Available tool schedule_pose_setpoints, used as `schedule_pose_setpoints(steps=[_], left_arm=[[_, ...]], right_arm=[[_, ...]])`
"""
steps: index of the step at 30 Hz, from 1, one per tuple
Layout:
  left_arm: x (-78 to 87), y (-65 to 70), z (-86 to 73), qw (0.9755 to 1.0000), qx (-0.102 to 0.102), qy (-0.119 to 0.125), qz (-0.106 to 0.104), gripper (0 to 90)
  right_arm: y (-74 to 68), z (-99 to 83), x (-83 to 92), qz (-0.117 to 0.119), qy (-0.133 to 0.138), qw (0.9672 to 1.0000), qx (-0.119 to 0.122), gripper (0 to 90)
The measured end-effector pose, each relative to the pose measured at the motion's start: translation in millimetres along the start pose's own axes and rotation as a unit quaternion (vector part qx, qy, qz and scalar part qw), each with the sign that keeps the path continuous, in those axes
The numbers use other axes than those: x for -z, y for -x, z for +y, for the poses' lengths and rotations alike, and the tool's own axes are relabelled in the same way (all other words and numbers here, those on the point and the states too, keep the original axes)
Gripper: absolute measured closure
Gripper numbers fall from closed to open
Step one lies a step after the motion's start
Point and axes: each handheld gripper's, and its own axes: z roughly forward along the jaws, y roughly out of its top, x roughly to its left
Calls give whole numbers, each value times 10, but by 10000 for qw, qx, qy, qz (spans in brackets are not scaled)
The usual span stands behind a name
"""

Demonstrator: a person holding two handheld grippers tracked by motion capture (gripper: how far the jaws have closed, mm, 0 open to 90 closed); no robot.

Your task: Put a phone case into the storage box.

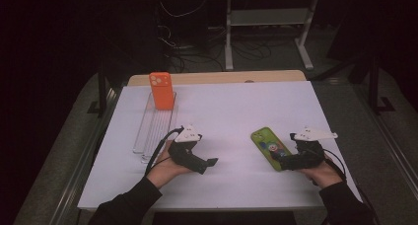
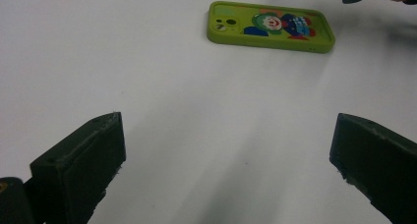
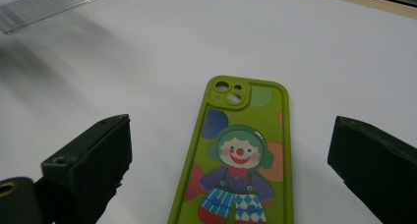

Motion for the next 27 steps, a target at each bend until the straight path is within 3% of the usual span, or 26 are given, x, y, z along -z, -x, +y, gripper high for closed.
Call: schedule_pose_setpoints(steps=[2, 6, 13, 16, 18, 23, 26, 27], left_arm=[[2, -5, 0, 10000, -54, -16, 5, 0], [-4, -15, -8, 9999, 136, -7, -8, 0], [-31, -4, 0, 9999, 126, -46, -28, 0], [-34, -18, 14, 10000, 21, -79, -27, 0], [-35, 1, 16, 9999, 148, -61, -60, 0], [-30, 9, 21, 9998, 179, -14, -90, 0], [-24, -5, 25, 9999, 93, 3, -83, 0], [-18, 5, 21, 9998, 180, -22, -90, 0]], right_arm=[[4, 14, 0, -37, 4, 10000, -24, 20], [5, 83, 10, -138, -25, 9999, -79, 16], [18, 196, 27, -71, -371, 9991, -199, 17], [37, 256, -7, -129, -458, 9985, -284, 17], [47, 300, -45, -175, -564, 9978, -294, 17], [60, 411, -140, -226, -785, 9958, -424, 20], [68, 472, -214, -274, -936, 9940, -491, 20], [67, 484, -232, -285, -945, 9938, -508, 20]])
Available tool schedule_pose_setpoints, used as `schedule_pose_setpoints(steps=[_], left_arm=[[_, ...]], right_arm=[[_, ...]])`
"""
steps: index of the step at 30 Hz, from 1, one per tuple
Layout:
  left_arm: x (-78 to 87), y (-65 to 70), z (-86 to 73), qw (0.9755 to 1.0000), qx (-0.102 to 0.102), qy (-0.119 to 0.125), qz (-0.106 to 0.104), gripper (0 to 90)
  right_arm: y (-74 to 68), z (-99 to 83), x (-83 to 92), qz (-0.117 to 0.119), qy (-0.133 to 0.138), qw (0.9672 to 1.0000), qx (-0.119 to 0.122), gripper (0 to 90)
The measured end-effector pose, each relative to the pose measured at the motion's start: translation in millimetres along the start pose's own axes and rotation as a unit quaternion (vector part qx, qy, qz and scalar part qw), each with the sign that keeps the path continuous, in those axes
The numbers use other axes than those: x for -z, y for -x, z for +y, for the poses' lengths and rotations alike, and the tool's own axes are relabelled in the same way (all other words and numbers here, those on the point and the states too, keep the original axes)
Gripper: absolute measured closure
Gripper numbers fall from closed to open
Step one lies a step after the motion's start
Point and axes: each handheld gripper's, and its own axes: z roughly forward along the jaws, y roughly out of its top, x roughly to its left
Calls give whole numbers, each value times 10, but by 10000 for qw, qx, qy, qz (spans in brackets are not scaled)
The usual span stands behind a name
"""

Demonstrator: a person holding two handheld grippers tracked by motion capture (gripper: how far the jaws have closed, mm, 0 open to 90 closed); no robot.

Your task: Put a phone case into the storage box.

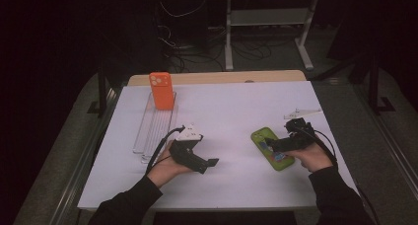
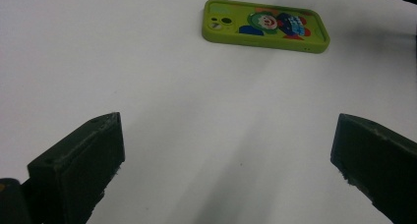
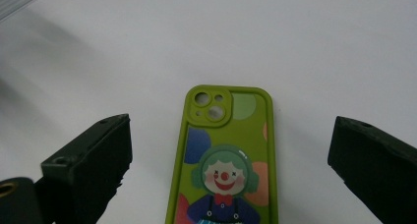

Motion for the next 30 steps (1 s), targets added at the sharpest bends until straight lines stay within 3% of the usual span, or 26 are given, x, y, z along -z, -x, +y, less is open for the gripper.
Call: schedule_pose_setpoints(steps=[3, 6, 15, 23, 24, 25, 30], left_arm=[[5, -12, 3, 10000, -58, -8, 0, 0], [-1, -2, -1, 10000, 26, 42, -4, 0], [-3, -7, 0, 10000, -20, -21, -11, 0], [-9, -7, -2, 10000, 13, -2, -24, 0], [-6, -20, 2, 10000, -89, -29, -35, 0], [-9, -6, -2, 10000, 30, -11, -31, 0], [-7, -18, 1, 10000, -41, 3, -28, 0]], right_arm=[[-11, 48, -42, -41, -79, 10000, 23, 20], [-19, 91, -56, -33, -76, 10000, -28, 21], [26, 189, -21, -57, 115, 9999, -94, 31], [72, 162, -40, -247, -11, 9995, -220, 21], [79, 157, -44, -272, -42, 9994, -214, 20], [76, 153, -46, -265, -91, 9993, -259, 14], [76, 130, -78, -310, -256, 9989, -254, 1]])
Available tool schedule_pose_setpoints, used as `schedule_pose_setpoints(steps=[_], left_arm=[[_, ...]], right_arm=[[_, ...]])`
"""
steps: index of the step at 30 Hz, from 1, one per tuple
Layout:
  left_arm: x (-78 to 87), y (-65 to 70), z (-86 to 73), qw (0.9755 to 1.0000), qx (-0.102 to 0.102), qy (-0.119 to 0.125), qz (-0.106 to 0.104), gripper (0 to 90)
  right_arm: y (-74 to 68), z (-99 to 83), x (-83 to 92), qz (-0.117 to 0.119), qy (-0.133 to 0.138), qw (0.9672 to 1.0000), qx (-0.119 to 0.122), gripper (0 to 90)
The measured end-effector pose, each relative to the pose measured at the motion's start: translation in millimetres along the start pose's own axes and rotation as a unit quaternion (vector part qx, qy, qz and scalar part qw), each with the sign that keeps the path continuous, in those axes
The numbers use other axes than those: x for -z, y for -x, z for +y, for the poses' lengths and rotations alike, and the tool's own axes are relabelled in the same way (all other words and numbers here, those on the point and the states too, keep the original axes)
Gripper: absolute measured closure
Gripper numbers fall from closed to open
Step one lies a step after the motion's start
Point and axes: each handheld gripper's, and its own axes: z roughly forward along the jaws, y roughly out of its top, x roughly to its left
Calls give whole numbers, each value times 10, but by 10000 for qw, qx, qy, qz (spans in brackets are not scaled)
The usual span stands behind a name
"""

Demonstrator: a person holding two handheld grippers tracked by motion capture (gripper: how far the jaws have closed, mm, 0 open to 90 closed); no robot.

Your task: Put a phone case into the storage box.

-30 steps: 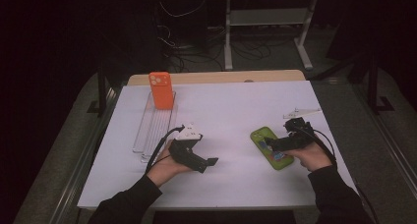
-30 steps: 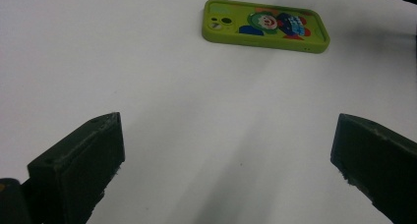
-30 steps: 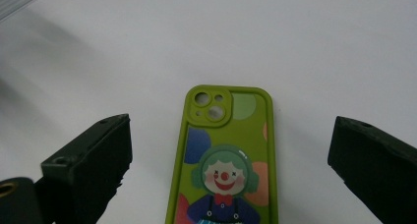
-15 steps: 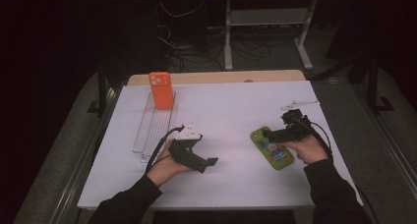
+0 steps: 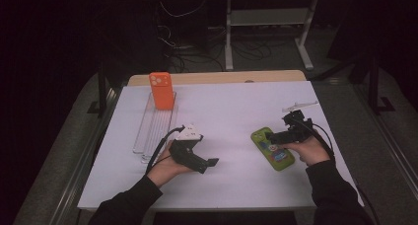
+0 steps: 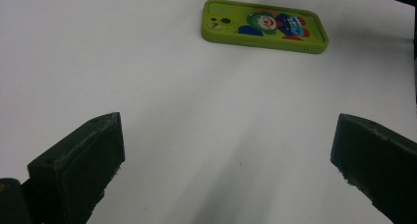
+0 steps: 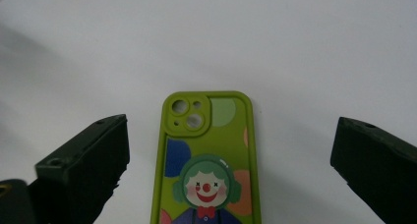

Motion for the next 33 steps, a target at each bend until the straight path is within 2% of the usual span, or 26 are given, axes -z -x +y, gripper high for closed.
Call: schedule_pose_setpoints(steps=[4, 5, 6, 13, 16, 18, 22, 25, 33], left_arm=[[0, 1, 1, 10000, 0, -20, -14, 0], [3, -6, 3, 10000, -73, -41, -11, 0], [-1, 11, -1, 10000, 45, -34, -10, 0], [-8, 15, -3, 10000, 50, -34, -2, 0], [-10, 13, -4, 10000, 37, -45, -5, 0], [-10, 12, -4, 10000, 31, -48, 0, 0], [-11, 6, -2, 10000, -32, -61, 3, 0], [-11, 11, -3, 10000, -4, -61, 1, 0], [-12, 9, -3, 10000, -39, -78, -3, 0]], right_arm=[[-6, -27, -38, -6, -168, 9999, 38, 0], [-7, -33, -46, 15, -185, 9998, 70, 0], [-9, -38, -53, -5, -206, 9998, 50, 0], [-42, -85, -121, -43, -452, 9989, 83, 0], [-44, -105, -158, -43, -506, 9985, 197, 0], [-66, -116, -171, -30, -619, 9980, 90, 0], [-72, -138, -194, -31, -686, 9976, 129, 0], [-83, -165, -211, -19, -809, 9967, 44, 0], [-98, -224, -258, -34, -965, 9953, 107, 0]])
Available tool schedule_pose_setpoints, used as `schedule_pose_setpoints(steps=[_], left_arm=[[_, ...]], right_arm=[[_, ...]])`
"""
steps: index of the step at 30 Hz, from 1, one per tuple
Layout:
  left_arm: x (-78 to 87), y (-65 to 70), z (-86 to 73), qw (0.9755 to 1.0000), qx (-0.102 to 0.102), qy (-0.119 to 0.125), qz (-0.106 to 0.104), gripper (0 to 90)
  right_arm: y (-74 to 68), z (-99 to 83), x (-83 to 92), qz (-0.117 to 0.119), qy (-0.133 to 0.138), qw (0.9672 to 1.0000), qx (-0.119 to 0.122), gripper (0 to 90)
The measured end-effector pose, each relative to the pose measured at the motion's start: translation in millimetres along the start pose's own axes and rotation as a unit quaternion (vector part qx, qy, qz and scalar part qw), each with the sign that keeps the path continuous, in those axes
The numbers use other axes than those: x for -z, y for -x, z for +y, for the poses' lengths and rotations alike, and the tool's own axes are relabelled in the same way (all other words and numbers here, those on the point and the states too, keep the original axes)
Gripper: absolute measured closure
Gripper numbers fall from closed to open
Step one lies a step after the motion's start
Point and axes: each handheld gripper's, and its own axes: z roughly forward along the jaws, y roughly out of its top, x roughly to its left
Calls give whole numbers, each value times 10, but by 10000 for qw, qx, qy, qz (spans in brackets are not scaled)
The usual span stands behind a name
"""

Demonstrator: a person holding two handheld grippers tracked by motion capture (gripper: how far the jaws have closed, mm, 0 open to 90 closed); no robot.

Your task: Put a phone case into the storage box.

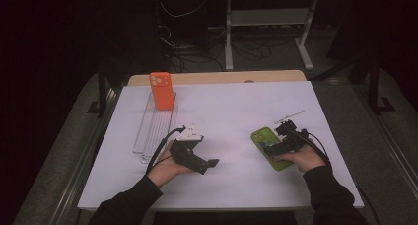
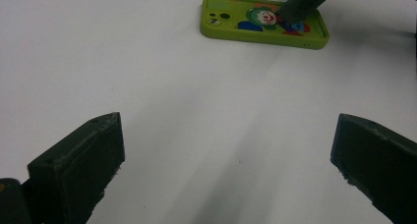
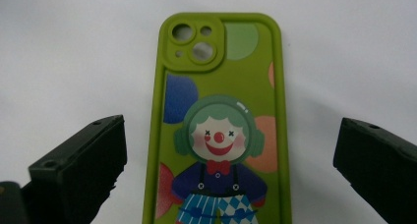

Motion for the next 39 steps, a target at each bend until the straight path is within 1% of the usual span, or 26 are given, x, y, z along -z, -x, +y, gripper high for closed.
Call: schedule_pose_setpoints(steps=[1, 2, 3, 4, 5, 6, 10, 12, 14, 15, 18, 20, 21, 23, 25, 27, 29, 31, 33, 36, 39], left_arm=[[-1, 0, 0, 10000, -3, 4, 2, 0], [-2, 7, -2, 10000, 44, 5, 0, 0], [-2, -1, 0, 10000, -7, 2, -1, 0], [-3, 11, -3, 10000, 74, 1, 1, 0], [-4, -2, -1, 10000, -18, -1, -1, 0], [-5, 0, -2, 10000, -11, 1, 1, 0], [-6, 0, -2, 10000, -14, 0, 14, 0], [-6, 0, -2, 10000, -12, -1, 15, 0], [-6, 1, -2, 10000, -22, 0, 8, 0], [-8, 12, -5, 10000, 52, 4, 9, 0], [-9, 13, -6, 10000, 56, -4, 11, 0], [-7, 1, -2, 10000, -39, -18, 15, 0], [-8, 15, -7, 10000, 66, -21, 12, 0], [-9, 12, -5, 10000, 31, -16, 4, 0], [-8, 11, -4, 10000, -6, -36, 0, 0], [-10, 12, -4, 10000, -8, -43, 0, 0], [-10, 12, -4, 10000, -20, -51, -1, 0], [-10, 11, -5, 10000, 0, -46, -2, 0], [-12, 14, -5, 10000, 30, -30, 5, 0], [-12, 11, -6, 10000, -4, -52, 4, 0], [-15, 11, -8, 10000, -38, -76, 5, 0]], right_arm=[[-4, -6, -8, -8, -26, 10000, 16, 0], [-6, -12, -19, -21, -48, 10000, 41, 0], [-10, -20, -27, -16, -92, 9999, 55, 0], [-16, -26, -33, -5, -144, 9999, 60, 0], [-25, -31, -37, 7, -197, 9998, 37, 0], [-28, -39, -48, -10, -203, 9997, 103, 0], [-56, -63, -81, -1, -336, 9993, 136, 7], [-69, -78, -105, -13, -431, 9989, 191, 20], [-74, -86, -121, -62, -506, 9985, 198, 32], [-74, -91, -126, -57, -519, 9984, 204, 38], [-67, -97, -130, -82, -548, 9983, 190, 60], [-63, -100, -129, -88, -559, 9983, 172, 80], [-60, -103, -129, -75, -564, 9982, 174, 92], [-59, -109, -132, -51, -589, 9981, 170, 115], [-68, -112, -136, -74, -647, 9977, 163, 121], [-70, -113, -135, -87, -644, 9977, 181, 127], [-77, -114, -135, -90, -669, 9976, 124, 127], [-76, -116, -138, -106, -643, 9977, 190, 125], [-81, -119, -139, -133, -640, 9978, 138, 127], [-82, -125, -136, -147, -629, 9978, 148, 133], [-93, -129, -133, -132, -637, 9978, 108, 140]])
